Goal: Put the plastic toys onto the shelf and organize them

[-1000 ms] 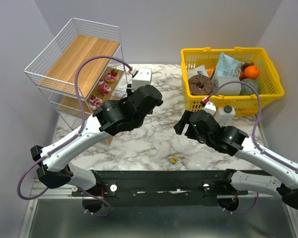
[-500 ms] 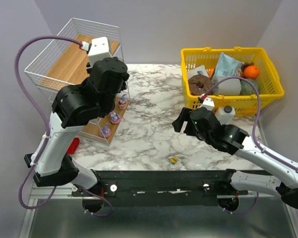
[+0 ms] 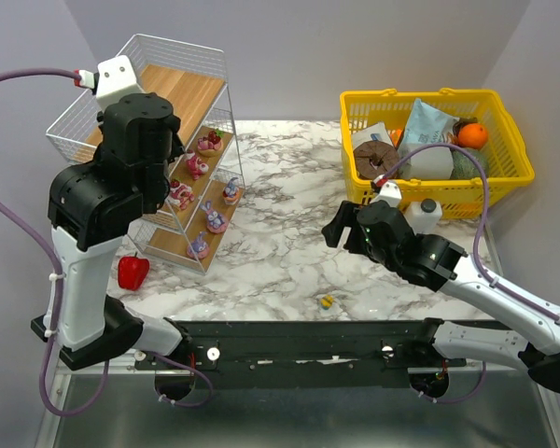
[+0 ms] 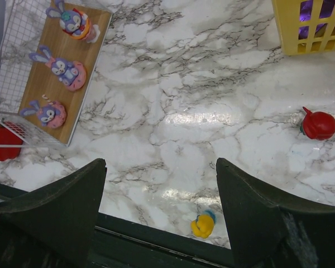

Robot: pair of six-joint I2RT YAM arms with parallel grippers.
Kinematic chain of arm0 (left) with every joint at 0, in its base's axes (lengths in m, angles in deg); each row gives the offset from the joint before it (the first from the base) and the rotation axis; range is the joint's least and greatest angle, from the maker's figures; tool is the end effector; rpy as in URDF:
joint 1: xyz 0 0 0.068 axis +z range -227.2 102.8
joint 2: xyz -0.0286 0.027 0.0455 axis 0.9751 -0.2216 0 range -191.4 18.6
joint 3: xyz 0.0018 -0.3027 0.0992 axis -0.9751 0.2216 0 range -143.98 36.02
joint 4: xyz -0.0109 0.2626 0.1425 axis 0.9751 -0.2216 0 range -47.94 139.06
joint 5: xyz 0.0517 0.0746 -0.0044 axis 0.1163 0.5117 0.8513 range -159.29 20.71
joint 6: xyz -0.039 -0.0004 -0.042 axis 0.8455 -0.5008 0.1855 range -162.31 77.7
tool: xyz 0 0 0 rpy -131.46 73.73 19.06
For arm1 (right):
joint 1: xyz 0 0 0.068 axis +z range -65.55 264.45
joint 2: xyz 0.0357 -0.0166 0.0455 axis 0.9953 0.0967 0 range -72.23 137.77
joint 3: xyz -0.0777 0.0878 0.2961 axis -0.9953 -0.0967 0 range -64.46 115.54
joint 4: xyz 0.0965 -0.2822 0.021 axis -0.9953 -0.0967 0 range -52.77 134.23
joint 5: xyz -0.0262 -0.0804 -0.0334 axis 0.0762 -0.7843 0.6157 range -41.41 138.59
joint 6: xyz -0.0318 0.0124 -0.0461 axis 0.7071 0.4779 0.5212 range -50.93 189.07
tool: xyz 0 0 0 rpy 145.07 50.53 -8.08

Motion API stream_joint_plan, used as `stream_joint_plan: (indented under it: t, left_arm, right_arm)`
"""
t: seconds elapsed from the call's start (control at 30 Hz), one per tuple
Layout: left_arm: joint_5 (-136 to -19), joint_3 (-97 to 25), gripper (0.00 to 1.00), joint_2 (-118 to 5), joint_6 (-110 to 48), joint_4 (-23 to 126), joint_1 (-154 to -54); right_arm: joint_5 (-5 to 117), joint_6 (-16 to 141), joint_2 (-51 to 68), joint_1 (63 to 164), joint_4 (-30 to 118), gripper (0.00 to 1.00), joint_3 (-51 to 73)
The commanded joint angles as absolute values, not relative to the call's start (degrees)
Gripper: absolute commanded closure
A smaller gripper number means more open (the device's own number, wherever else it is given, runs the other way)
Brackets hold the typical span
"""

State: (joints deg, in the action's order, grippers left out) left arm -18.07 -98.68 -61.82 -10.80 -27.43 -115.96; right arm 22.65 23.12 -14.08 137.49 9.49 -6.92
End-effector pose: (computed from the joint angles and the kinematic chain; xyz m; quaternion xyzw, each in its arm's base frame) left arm 0.1583 -0.0866 0.6487 -0.1932 0.7623 0.0041 0.6177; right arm 0.1533 0.1742 0.3707 0.0493 0.8704 0.2107 0.4422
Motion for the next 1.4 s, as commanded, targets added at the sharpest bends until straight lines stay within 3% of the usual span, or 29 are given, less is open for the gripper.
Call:
stream_joint_plan:
  t: [0.0, 0.23, 0.47, 1.07, 1.37]
  left_arm:
    - [-21.92, -96.96, 1.00, -60.32, -13.21, -36.80, -111.84]
    - [-26.22, -94.07, 1.00, -59.62, -14.09, -36.37, -107.97]
    - [-30.97, -92.30, 0.94, -59.97, -15.85, -35.14, -105.15]
    - [-41.52, -104.34, 0.94, -70.25, -21.92, -28.28, -99.88]
    - [-41.60, -103.02, 0.95, -71.66, -16.66, -28.63, -99.43]
  right_arm:
    - [23.54, 23.81, -13.26, 137.27, 10.48, 0.13, -8.04]
    - [23.89, 23.28, -12.64, 137.36, 11.10, 0.14, -9.00]
    - [24.77, 23.28, -11.50, 137.36, 11.80, 0.15, -9.44]
    - [24.33, 27.76, -6.40, 137.36, 13.56, 0.15, -5.40]
    - [26.17, 23.81, -7.19, 137.27, 11.19, 0.17, -9.00]
